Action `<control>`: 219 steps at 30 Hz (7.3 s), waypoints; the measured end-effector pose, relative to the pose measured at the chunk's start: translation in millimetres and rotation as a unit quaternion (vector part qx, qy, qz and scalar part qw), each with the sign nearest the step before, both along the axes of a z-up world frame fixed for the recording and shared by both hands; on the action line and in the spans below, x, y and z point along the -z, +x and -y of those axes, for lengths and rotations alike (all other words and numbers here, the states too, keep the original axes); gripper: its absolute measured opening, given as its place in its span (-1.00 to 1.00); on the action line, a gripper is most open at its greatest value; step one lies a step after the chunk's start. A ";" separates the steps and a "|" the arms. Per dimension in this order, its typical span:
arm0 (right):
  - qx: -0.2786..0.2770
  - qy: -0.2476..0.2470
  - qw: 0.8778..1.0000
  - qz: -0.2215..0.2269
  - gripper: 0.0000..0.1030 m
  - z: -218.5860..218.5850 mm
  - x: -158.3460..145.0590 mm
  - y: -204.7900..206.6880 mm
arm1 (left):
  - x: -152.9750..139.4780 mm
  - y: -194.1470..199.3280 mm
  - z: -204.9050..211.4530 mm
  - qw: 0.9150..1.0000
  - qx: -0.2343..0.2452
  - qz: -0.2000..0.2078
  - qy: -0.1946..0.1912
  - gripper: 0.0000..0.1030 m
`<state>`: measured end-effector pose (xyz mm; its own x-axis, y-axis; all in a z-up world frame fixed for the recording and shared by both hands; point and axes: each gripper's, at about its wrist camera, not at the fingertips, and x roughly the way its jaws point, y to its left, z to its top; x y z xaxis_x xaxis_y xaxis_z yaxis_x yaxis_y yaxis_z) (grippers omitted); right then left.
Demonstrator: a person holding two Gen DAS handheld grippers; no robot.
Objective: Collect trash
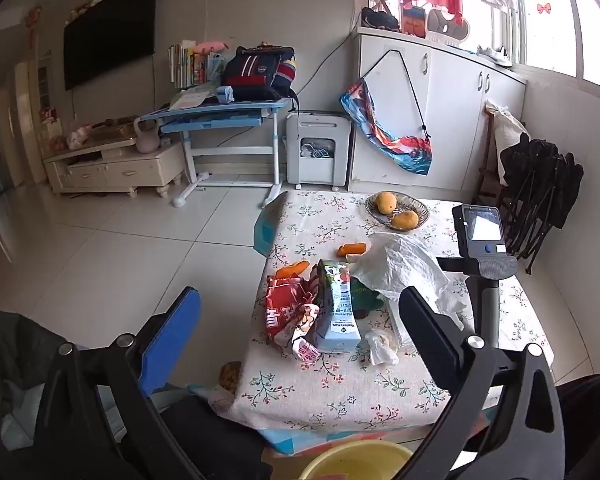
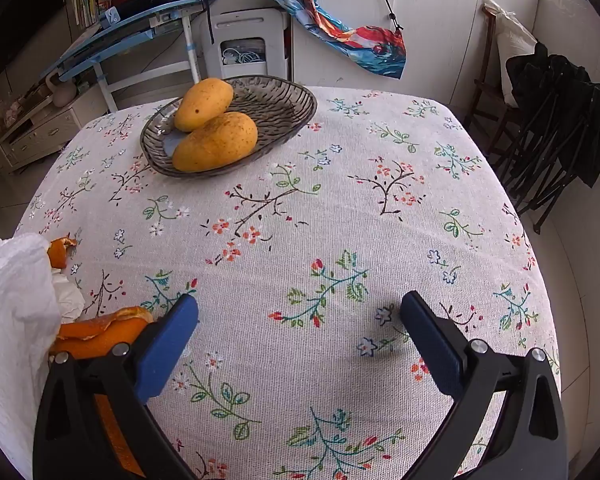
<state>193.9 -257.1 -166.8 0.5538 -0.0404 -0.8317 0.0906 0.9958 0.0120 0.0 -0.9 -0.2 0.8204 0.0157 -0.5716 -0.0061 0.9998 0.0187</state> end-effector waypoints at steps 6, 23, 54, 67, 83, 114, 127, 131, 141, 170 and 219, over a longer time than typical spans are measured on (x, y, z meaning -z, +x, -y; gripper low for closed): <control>0.000 -0.001 1.000 0.002 0.88 -0.1 -0.1 -0.2 | 7.3 4.4 1.8 1.000 -0.007 -0.007 0.002 0.86; 0.000 -0.002 1.000 0.001 0.88 -2.5 -1.0 -0.3 | 36.7 27.9 12.4 0.999 -0.002 -0.044 0.011 0.86; -0.087 0.056 0.951 0.290 0.87 -57.4 -203.0 -342.0 | -53.5 -104.8 17.4 0.997 0.023 0.071 0.000 0.86; -0.090 0.063 0.945 0.308 0.87 -66.5 -205.7 -375.0 | -70.7 -135.9 14.5 0.996 0.025 0.087 -0.003 0.86; -0.084 0.063 0.946 0.306 0.87 -70.5 -207.6 -374.5 | -69.4 -130.3 15.2 0.997 0.026 0.078 -0.003 0.86; -0.114 0.079 0.954 0.267 0.87 -65.1 -196.8 -326.0 | -19.5 -72.1 -34.5 0.999 -0.007 0.016 -0.031 0.86; -0.118 0.114 0.966 0.201 0.87 -32.7 -148.9 -224.8 | 56.3 29.4 -32.0 0.997 -0.003 -0.071 -0.004 0.84; -0.114 0.138 0.969 0.171 0.87 -23.6 -131.3 -191.0 | 86.0 68.3 -28.0 0.994 -0.001 -0.109 0.001 0.84; -0.139 0.155 0.971 0.118 0.59 -25.6 -105.1 -127.0 | 144.2 132.1 -28.9 0.980 0.003 -0.196 -0.030 0.56; -0.184 0.222 0.939 0.186 -0.93 -20.1 -148.5 -161.8 | 64.1 50.2 -6.0 0.999 0.027 -0.031 0.013 -0.28; -0.253 0.251 0.934 0.008 0.18 -52.1 -36.3 -293.4 | 46.4 -69.1 18.3 0.987 0.142 -0.073 0.013 -0.27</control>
<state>-99.5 -204.9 -130.5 0.4095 0.6231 -0.6664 -0.3945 0.7796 0.4865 -69.1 -19.2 -46.6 0.7030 -0.1866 -0.6863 0.2785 0.9601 0.0242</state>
